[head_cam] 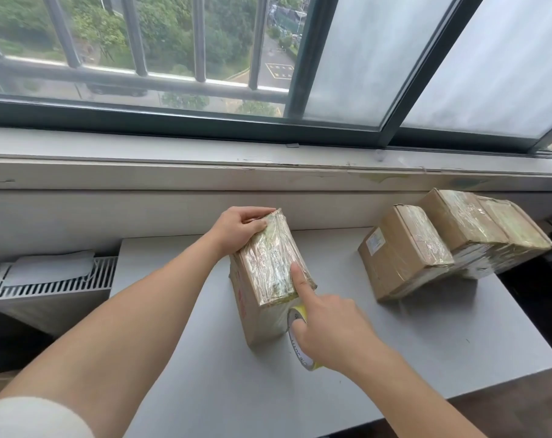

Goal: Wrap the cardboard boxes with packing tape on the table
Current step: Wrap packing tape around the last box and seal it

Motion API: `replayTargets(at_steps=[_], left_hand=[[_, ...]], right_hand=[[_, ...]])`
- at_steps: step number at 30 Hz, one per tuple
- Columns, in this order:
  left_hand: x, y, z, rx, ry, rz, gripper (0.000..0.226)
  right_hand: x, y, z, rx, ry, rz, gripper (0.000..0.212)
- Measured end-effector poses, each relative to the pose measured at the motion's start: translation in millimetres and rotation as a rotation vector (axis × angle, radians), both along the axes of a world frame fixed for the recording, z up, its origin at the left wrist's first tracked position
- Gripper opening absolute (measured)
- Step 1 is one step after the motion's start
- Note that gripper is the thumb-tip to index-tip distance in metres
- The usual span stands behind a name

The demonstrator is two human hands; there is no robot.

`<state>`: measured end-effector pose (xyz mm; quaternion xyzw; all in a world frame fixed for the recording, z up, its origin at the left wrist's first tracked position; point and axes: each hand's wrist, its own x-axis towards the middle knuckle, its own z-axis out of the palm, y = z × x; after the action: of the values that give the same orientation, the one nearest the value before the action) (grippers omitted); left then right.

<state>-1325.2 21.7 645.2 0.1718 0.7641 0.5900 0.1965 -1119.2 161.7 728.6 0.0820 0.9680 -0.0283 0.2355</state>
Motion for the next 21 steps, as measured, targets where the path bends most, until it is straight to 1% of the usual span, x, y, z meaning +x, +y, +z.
replayTargets(at_steps=[1, 2, 3, 5, 6, 7, 9, 11, 14, 16, 17, 18, 19, 21], left_hand=[[-1.1, -0.8, 2.0, -0.054, 0.059, -0.025, 0.032], [-3.6, -3.1, 3.9, -0.149, 0.153, -0.067, 0.035], [-6.9, -6.5, 5.4, -0.274, 0.282, -0.144, 0.040], [-9.5, -15.6, 7.6, -0.535, 0.542, -0.372, 0.057], [-8.5, -20.2, 7.9, -0.624, 0.639, -0.457, 0.065], [-6.4, -23.5, 8.0, -0.668, 0.717, -0.507, 0.070], [1.8, -25.8, 7.0, -0.632, 0.778, -0.529, 0.071], [7.7, -25.3, 3.8, -0.561, 0.775, -0.515, 0.069], [8.9, -26.7, 3.0, -0.469, 0.702, -0.484, 0.067], [5.8, -25.0, 11.0, -0.359, 0.641, -0.385, 0.063], [4.3, -21.7, 16.5, -0.316, 0.649, -0.329, 0.061], [4.6, -17.3, 21.3, -0.304, 0.683, -0.311, 0.060], [6.8, -12.5, 24.7, -0.331, 0.734, -0.346, 0.060], [16.4, -3.5, 23.0, -0.474, 0.796, -0.497, 0.068]], right_hand=[[0.4, 1.4, -0.8, -0.007, 0.004, -0.001, 0.080], [0.6, 2.0, -1.2, -0.011, 0.009, -0.001, 0.081], [0.5, 2.8, -2.4, -0.011, 0.012, 0.002, 0.081], [0.1, 3.8, -3.9, -0.013, 0.008, 0.011, 0.082], [0.0, 4.2, -5.2, -0.014, 0.010, 0.017, 0.082], [-0.7, 4.6, -6.1, -0.014, 0.015, 0.018, 0.082], [-1.5, 6.5, -7.9, -0.017, 0.014, 0.027, 0.082], [-1.4, 8.6, -10.6, -0.032, 0.020, 0.032, 0.082], [-1.7, 10.6, -11.9, -0.044, 0.024, 0.038, 0.082], [-1.8, 11.9, -10.5, -0.054, 0.021, 0.039, 0.083], [-1.8, 12.4, -9.4, -0.064, 0.018, 0.039, 0.083], [-1.4, 13.2, -8.1, -0.074, 0.012, 0.035, 0.082], [-1.4, 13.7, -7.0, -0.078, 0.012, 0.032, 0.082], [-2.3, 14.6, -6.0, -0.069, 0.016, 0.035, 0.081]])
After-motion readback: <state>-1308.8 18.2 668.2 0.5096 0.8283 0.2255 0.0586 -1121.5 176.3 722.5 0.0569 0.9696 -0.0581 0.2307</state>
